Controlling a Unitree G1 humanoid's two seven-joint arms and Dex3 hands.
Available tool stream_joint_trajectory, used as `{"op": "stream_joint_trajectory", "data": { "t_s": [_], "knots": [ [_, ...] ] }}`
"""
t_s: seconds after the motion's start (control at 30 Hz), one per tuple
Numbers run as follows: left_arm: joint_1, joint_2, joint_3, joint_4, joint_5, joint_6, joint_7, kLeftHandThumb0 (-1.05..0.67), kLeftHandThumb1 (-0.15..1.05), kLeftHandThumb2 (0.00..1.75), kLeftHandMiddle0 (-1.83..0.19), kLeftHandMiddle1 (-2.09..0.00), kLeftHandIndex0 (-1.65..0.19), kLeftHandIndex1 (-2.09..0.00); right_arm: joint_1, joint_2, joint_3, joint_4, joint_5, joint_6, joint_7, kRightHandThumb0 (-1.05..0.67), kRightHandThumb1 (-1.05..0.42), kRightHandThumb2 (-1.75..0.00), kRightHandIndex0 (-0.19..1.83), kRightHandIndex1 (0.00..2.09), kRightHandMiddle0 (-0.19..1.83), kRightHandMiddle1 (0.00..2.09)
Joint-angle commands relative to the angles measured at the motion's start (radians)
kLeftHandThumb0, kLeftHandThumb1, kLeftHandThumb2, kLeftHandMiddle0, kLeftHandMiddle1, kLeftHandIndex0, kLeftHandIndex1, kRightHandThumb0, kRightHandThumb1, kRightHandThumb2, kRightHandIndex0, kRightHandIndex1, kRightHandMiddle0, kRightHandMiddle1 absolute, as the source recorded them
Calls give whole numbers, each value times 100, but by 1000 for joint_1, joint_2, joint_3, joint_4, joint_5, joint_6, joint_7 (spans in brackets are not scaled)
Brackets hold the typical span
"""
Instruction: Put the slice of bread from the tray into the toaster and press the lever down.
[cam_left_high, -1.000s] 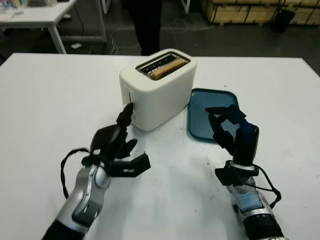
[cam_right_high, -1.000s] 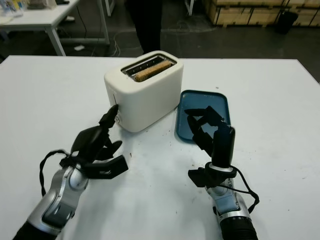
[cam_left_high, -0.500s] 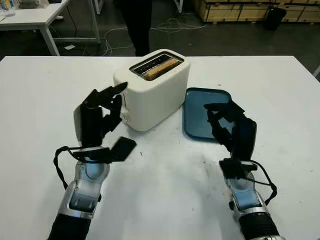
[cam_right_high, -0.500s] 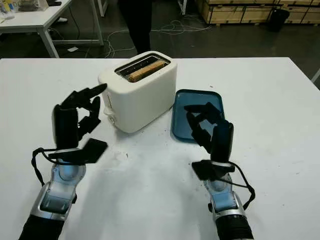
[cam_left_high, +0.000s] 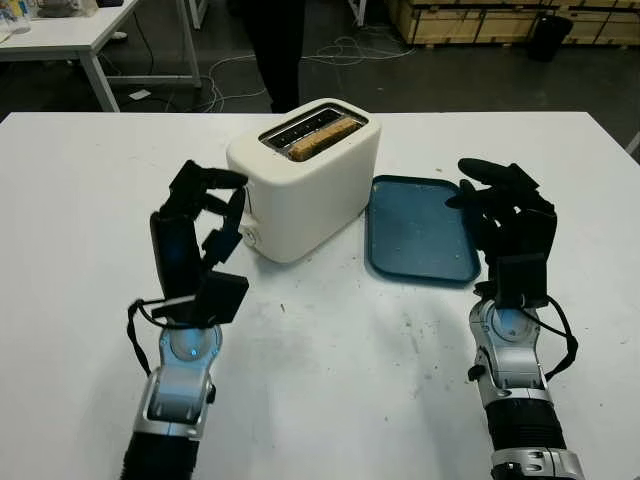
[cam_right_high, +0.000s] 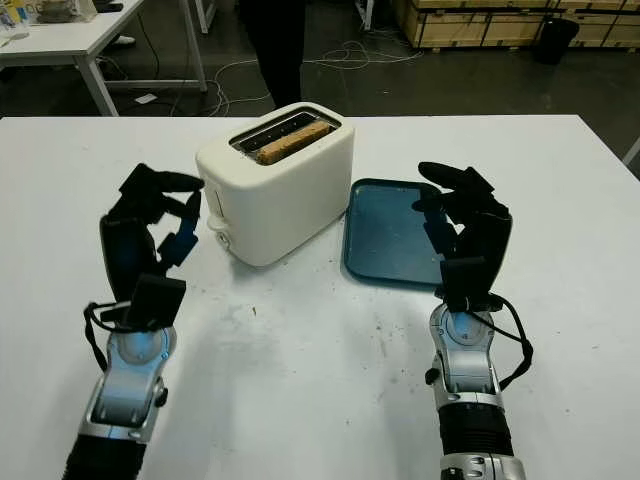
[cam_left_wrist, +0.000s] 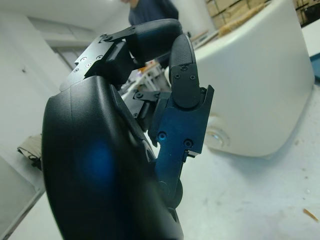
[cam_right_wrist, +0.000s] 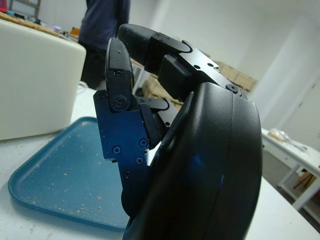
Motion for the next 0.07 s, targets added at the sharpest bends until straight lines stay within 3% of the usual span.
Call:
{"op": "stream_joint_trajectory", "data": {
  "t_s": [0.0,0.03],
  "knots": [
    [12,-9,-1,15,12,-17,3,-40,92,33,-73,-175,-43,-174,3,11,3,-16,-6,2,3,-50,-92,-18,83,129,103,37],
    [13,-14,-2,15,11,-16,2,-41,92,34,-73,-175,-43,-174,6,13,5,-15,-6,-7,7,-49,-92,-17,84,129,104,37]
  ]
}}
